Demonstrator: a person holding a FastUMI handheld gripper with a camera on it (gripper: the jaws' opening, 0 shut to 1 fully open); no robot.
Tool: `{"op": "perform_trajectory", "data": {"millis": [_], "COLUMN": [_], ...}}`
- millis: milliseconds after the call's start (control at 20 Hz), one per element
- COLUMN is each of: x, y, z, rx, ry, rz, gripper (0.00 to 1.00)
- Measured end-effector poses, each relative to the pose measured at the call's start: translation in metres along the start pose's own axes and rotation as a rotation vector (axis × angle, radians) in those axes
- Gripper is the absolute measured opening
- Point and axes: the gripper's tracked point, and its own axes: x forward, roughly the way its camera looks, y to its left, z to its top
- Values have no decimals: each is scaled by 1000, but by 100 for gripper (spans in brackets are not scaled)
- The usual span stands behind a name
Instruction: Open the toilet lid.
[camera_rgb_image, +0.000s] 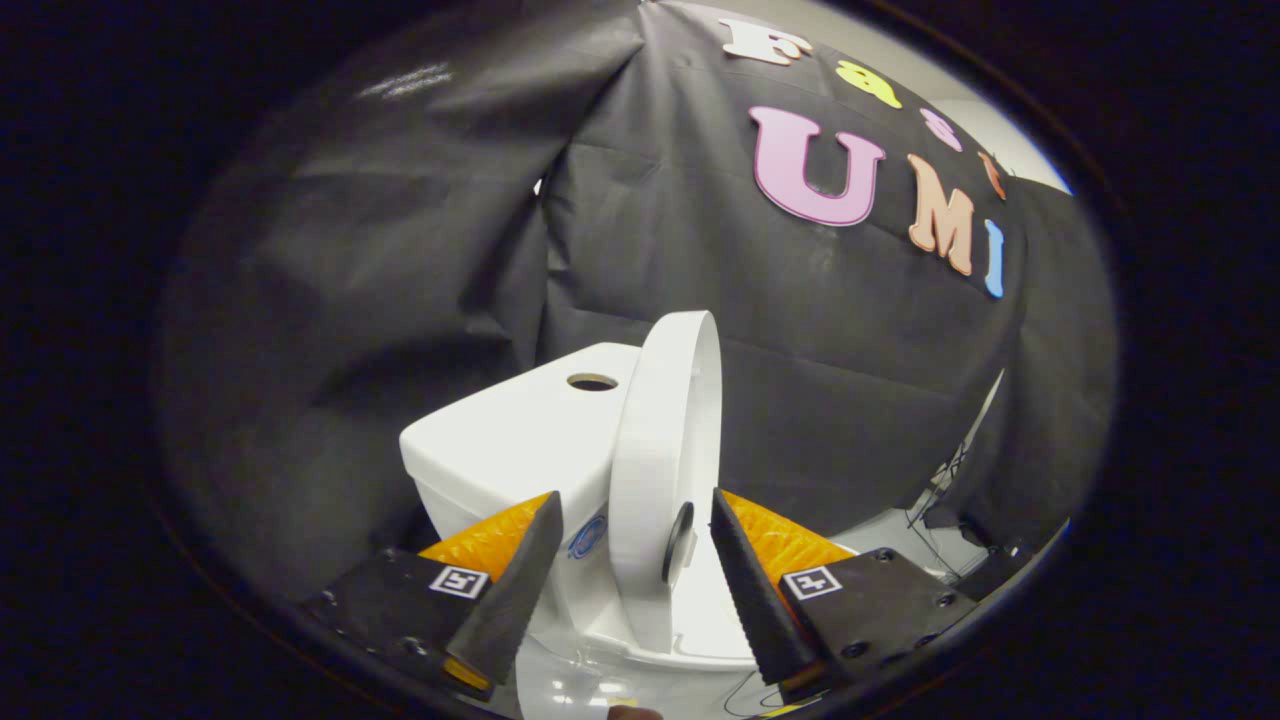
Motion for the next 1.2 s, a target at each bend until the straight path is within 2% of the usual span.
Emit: {"op": "perform_trajectory", "data": {"millis": [350, 550, 1200], "x": [-29, -44, -97], "y": [-16, -30, -155], "z": [2, 1, 1], "rx": [85, 82, 90], "ry": [-18, -23, -124], "rz": [69, 152, 98], "gripper": [98, 99, 99]}}
